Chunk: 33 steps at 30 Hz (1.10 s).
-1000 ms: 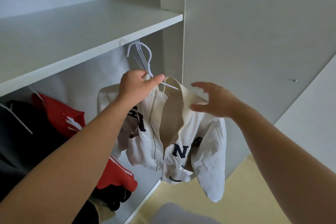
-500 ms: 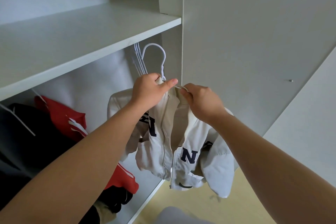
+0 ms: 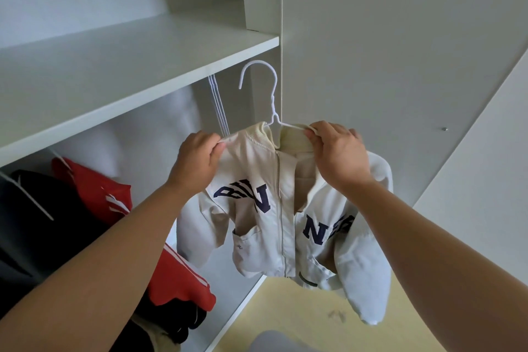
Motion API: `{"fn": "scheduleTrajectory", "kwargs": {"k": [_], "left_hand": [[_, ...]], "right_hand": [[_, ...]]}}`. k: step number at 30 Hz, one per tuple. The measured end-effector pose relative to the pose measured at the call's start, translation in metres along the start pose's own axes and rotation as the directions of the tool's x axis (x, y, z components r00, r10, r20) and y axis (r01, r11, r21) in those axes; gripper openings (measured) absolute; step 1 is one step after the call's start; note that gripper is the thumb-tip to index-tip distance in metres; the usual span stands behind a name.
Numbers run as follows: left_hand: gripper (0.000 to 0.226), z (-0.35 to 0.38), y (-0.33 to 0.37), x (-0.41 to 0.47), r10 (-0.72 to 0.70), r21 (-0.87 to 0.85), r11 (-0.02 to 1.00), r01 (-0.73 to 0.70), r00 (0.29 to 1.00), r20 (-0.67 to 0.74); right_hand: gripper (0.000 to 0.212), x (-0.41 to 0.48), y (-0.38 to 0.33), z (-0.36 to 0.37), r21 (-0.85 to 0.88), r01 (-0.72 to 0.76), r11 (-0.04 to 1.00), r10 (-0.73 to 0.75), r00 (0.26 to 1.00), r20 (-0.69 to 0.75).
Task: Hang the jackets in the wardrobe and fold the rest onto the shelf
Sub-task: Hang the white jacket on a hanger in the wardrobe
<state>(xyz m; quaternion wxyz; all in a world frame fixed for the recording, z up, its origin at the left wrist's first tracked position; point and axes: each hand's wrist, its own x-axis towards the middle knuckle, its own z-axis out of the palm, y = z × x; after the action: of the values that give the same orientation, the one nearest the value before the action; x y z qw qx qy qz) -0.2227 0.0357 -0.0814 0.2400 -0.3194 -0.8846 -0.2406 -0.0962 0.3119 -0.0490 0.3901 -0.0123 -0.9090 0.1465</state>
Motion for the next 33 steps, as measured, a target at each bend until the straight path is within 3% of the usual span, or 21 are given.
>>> {"fn": "scheduleTrajectory", "kwargs": {"k": [5,11,17,22,26,30,33], "left_hand": [[0.03,0.002,-0.015,-0.011,-0.075,0.015,0.997,0.076,0.997,-0.034],[0.029,0.007,-0.012,-0.021,-0.217,-0.128,0.966,0.227,0.972,0.086],[0.053,0.01,0.007,-0.018,-0.527,-0.359,0.78,0.513,0.847,0.065],[0.071,0.005,0.012,-0.003,-0.698,-0.395,0.655,0.644,0.716,0.011],[0.075,0.008,0.017,0.0,-0.732,-0.389,0.627,0.675,0.682,0.005],[0.074,0.014,0.022,0.002,-0.71,-0.384,0.649,0.657,0.704,0.003],[0.069,0.013,0.023,0.002,-0.679,-0.327,0.695,0.64,0.734,-0.006]], "right_hand": [[0.024,-0.003,-0.001,-0.001,-0.045,-0.008,0.999,0.008,1.0,-0.008],[0.027,-0.004,0.0,-0.002,-0.144,-0.109,0.984,0.107,0.994,-0.026],[0.026,-0.004,0.007,0.002,-0.058,-0.146,0.988,0.149,0.987,0.055],[0.025,0.002,0.018,-0.006,0.203,-0.107,0.973,0.055,0.968,0.245],[0.028,0.002,0.013,-0.005,0.242,-0.079,0.967,0.004,0.956,0.294],[0.04,0.001,0.0,0.003,0.216,-0.089,0.972,0.01,0.94,0.34],[0.032,0.0,0.001,0.009,0.245,-0.119,0.962,0.042,0.953,0.3]]}}
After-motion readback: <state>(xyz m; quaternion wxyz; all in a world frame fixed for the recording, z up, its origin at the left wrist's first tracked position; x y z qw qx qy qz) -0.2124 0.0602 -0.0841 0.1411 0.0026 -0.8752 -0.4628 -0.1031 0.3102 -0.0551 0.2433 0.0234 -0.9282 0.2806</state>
